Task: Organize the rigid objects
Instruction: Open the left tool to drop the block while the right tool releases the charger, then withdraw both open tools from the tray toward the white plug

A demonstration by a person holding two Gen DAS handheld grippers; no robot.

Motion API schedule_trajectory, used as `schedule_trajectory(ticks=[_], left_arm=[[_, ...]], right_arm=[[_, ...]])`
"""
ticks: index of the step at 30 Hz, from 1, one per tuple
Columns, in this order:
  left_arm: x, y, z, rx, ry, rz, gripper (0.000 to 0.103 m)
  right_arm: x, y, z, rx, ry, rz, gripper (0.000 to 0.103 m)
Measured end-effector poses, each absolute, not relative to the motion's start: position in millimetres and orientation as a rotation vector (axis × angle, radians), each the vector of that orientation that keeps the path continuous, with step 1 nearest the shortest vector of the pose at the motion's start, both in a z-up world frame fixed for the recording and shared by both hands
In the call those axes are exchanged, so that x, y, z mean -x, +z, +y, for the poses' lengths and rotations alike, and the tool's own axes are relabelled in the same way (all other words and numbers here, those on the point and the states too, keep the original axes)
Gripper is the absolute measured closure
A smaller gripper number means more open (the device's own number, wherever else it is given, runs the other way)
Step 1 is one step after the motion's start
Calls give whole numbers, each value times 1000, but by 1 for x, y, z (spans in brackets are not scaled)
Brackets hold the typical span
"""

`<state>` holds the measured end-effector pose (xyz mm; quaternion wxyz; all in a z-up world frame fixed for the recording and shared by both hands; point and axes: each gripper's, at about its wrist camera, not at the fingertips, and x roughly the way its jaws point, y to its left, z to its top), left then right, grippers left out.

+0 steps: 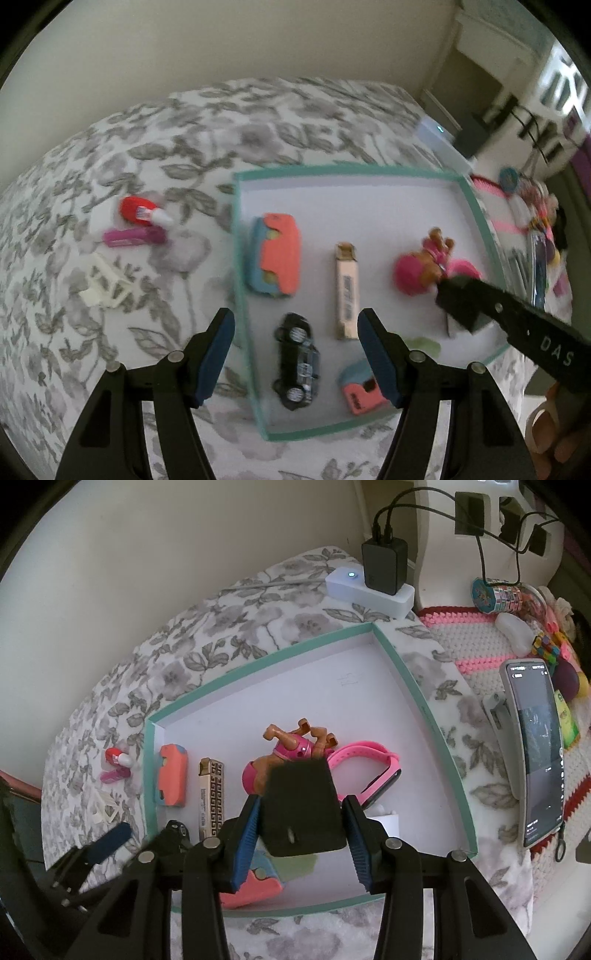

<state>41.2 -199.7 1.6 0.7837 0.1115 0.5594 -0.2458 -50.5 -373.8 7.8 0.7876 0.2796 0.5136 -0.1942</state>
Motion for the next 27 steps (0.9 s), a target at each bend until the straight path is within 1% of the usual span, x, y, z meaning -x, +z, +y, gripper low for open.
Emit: schedule_trajectory(ticks=[6,8,10,11,15,17,19,20,21,23,25,26,27], left_arm=[[-57,9,-176,-180,-451,1180,33],[-62,10,-168,-157,-429,1179,33],[-66,10,-160,-138,-408,1182,33],[-68,9,-157,-131,-398,1184,33],[-75,9,-145,-114,-355,1180,33],[-78,9,-138,-108,-330,1174,32],[-82,9,-129,-97,-304,1171,29],[-85,9,-125,-89,-292,1170,25],[-86,9,-122,-84,-284,1170,24],[-90,8,-114,-69,-262,1169,24],[-94,6,-105,-62,-234,1166,21],[-96,5,-101,-61,-216,1163,13],[-99,5,-95,-60,-195,1160,7]], right_arm=[[49,9,-372,-590,-416,1104,54],[49,11,-372,-585,-415,1099,52],[48,13,-370,-573,-415,1090,47],[48,15,-369,-565,-414,1085,45],[43,22,-362,-542,-394,1060,45],[40,24,-357,-531,-378,1053,42],[36,25,-351,-514,-368,1052,36],[34,24,-348,-507,-363,1053,35],[33,24,-345,-500,-358,1053,34],[29,24,-339,-490,-349,1051,28],[25,23,-333,-485,-333,1047,27],[24,23,-330,-483,-326,1043,25],[22,22,-325,-479,-315,1039,17]])
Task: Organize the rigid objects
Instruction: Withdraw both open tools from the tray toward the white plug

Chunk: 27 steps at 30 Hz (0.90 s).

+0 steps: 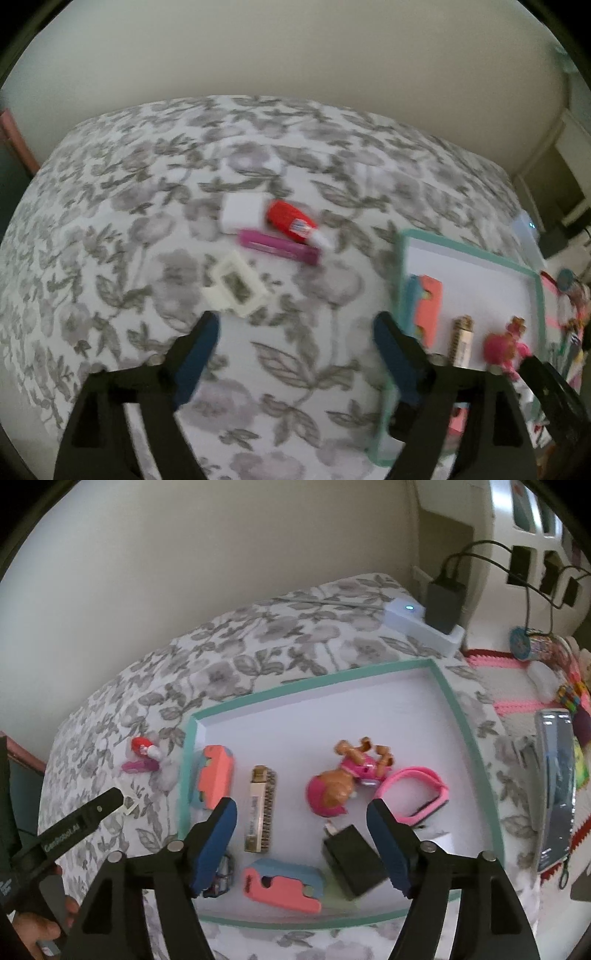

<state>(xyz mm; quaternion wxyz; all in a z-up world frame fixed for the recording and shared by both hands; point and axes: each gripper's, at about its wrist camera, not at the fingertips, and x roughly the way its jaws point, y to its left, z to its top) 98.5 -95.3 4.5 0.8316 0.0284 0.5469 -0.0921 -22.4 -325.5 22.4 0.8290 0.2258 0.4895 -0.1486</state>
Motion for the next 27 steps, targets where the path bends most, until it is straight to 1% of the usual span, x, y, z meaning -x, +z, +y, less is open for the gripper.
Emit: schedule_trajectory(ticks=[1,5,7,11,27], left_arm=[[-101,4,-88,-56,-170,1153,7],[-109,3,-65,-16,-116,1145,6],[-112,2,-53,6,-84,1144,5],[-118,2,-30,49,-35,1137,4],[-135,10,10,77,30,1074,3]], right_arm=[[20,22,-321,-473,-303,1039,12],[13,21,-305,-448,-279,1035,10],[10,21,-296,-432,-263,1032,5],[4,20,-279,-389,-234,1030,0],[-25,21,-228,-338,-114,1014,0]])
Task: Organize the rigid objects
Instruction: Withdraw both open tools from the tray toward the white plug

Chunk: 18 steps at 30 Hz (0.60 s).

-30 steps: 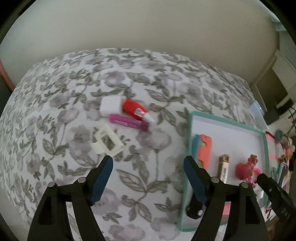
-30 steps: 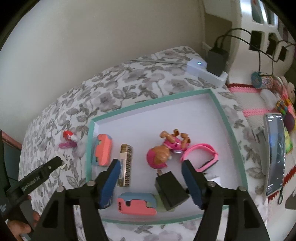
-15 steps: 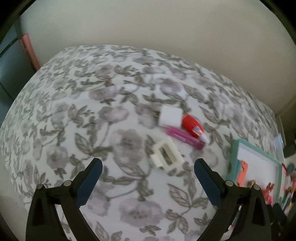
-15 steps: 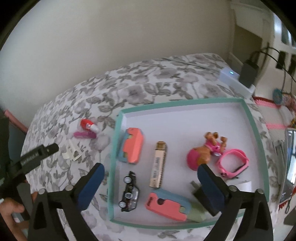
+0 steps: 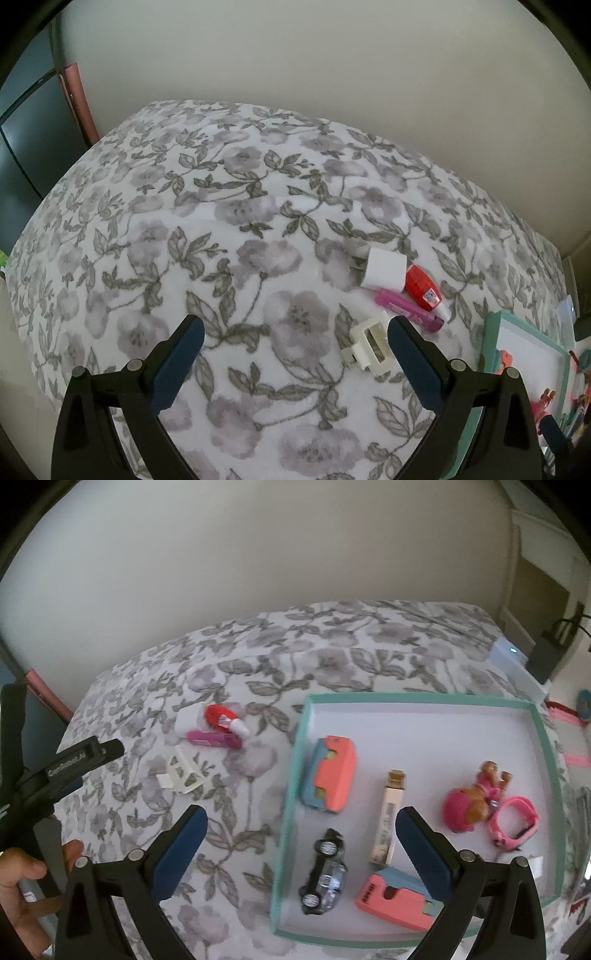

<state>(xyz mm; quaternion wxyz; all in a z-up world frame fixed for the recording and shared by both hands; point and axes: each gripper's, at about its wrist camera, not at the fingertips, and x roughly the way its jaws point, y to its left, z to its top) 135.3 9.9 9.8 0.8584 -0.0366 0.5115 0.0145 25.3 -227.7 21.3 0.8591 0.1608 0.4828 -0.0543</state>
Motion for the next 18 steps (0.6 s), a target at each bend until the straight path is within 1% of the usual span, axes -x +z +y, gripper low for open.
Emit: schedule_trajectory(ticks=[10,14,18], left_arm=[[-155,3,22,147,0,1112,3],[-162,-5,18,171,-43,1156,4],[-167,-19,9,179,-73,1209,4]], right_arm=[[-55,17,-222,-365,-73,1009,0],[-69,14,-217,-360,-63,1009,0],[-82,6,-208,-347,-48,1020,3]])
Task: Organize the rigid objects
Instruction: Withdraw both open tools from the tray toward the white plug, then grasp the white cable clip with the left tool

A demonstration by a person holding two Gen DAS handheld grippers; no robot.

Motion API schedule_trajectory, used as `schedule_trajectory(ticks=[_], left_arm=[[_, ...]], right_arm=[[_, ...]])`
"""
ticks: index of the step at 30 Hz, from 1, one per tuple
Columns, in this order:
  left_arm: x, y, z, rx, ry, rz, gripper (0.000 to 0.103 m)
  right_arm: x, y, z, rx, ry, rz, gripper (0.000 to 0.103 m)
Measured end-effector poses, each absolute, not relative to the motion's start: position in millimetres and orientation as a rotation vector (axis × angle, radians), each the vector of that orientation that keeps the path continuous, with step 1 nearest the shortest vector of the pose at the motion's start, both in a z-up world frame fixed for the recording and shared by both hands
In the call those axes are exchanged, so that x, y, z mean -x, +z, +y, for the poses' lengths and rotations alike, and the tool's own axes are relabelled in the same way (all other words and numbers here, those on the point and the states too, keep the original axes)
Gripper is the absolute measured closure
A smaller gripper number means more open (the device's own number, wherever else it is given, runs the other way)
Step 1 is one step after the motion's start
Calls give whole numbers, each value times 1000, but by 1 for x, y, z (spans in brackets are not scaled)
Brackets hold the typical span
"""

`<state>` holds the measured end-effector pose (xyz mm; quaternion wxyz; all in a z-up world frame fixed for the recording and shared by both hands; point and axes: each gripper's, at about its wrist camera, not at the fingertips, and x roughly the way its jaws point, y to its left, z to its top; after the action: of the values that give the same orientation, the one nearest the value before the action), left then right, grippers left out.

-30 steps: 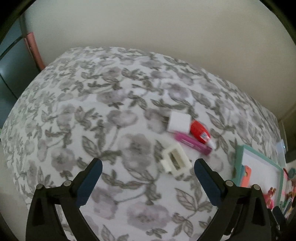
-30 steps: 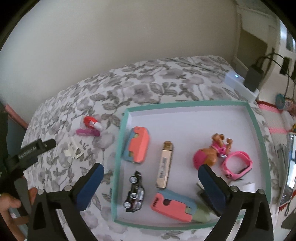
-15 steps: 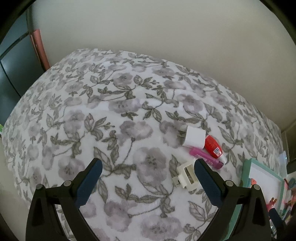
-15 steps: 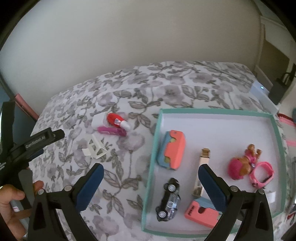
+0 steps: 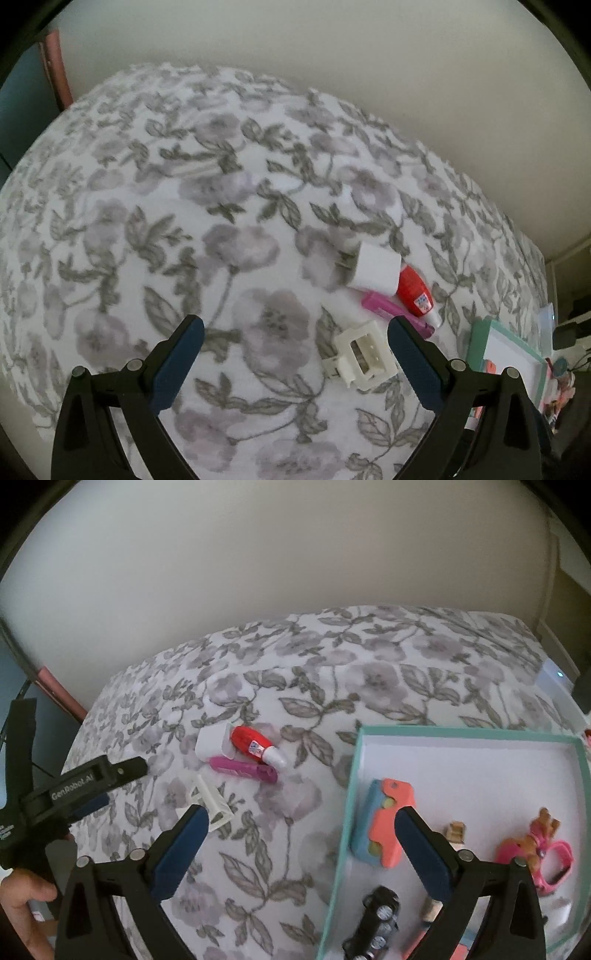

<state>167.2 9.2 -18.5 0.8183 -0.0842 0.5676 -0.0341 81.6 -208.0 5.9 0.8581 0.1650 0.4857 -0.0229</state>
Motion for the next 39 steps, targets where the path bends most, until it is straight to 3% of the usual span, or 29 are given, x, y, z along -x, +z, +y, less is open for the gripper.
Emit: schedule_trajectory(ticks=[16,19,21,26,39], left_arm=[[-170,-62,-25,184,-143,1331,4],[-169,-65,-31,183,-165,1337,7],[-168,-66,-36,177,-183,1340,21],[-168,-69,-42,192,-222,1359,32],[-168,-68,-42,189,-256,1352,47]], right_arm=[[-100,-22,-190,-289,-20,1087,12],[-101,-23,-191,-294,-23,1091,12],[-102,-24,-192,-295,-25,1093,12],[-102,-25,-195,-298,-34,1099,13],[-102,-28,-197,-310,-45,1105,13]])
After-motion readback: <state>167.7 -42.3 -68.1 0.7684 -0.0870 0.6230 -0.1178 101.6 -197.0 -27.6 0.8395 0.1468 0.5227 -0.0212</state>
